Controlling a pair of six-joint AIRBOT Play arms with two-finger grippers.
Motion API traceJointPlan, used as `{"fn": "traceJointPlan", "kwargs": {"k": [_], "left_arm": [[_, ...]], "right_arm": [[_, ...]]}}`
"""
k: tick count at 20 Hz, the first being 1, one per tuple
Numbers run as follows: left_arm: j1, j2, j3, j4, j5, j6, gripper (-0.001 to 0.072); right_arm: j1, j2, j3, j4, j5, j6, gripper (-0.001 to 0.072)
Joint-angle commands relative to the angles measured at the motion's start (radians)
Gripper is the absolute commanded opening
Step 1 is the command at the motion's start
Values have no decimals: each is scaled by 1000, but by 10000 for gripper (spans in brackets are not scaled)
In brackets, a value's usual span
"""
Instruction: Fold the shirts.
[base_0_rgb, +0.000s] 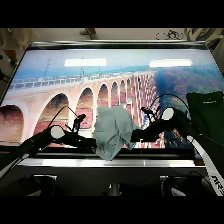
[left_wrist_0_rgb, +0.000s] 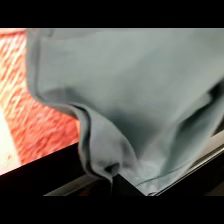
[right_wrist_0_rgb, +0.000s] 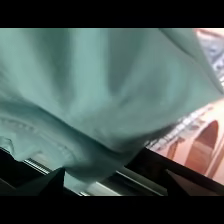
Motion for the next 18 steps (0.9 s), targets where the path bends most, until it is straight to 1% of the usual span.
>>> {"fn": "traceJointPlan", "kwargs": {"k": [1, 2, 3, 4, 5, 6, 8, 9, 11, 12, 13, 15, 17, 18], "left_arm": [[0, 80, 6, 0, 5, 5, 25], [0, 100, 7, 1, 5, 5, 25], [0, 119, 12, 13, 5, 5, 25], [0, 146, 27, 50, 5, 5, 24], [0, 180, 61, 113, 5, 3, 23], [5, 222, 114, 192, 3, -20, 22], [37, 330, 291, 372, 4, -101, 22], [64, 384, 420, 475, 5, -154, 23], [128, 464, 703, 653, 13, -258, 23], [158, 489, 832, 711, 27, -290, 23], [183, 506, 955, 739, 31, -296, 23], [197, 524, 1110, 733, 27, -295, 23], [197, 544, 1158, 759, 11, -293, 22], [197, 550, 1157, 810, -12, -293, 22]], "right_arm": [[66, -56, -24, 132, -175, -11, 611], [66, -74, -23, 177, -188, -13, 261], [64, -75, -15, 186, -179, -13, 39], [64, -59, 7, 182, -142, -42, 31], [64, -23, 47, 143, -99, -77, 30], [64, 23, 103, 71, -61, -77, 29], [64, 150, 276, -87, 5, -76, 30], [64, 224, 397, -174, 26, -60, 30], [64, 357, 652, -298, 2, -21, 30], [65, 413, 771, -316, -37, -16, 31], [65, 455, 861, -309, -62, -11, 31], [65, 511, 988, -269, -64, 42, 31], [65, 543, 1037, -291, -29, 93, 31], [65, 555, 1038, -338, -4, 110, 31]]}}
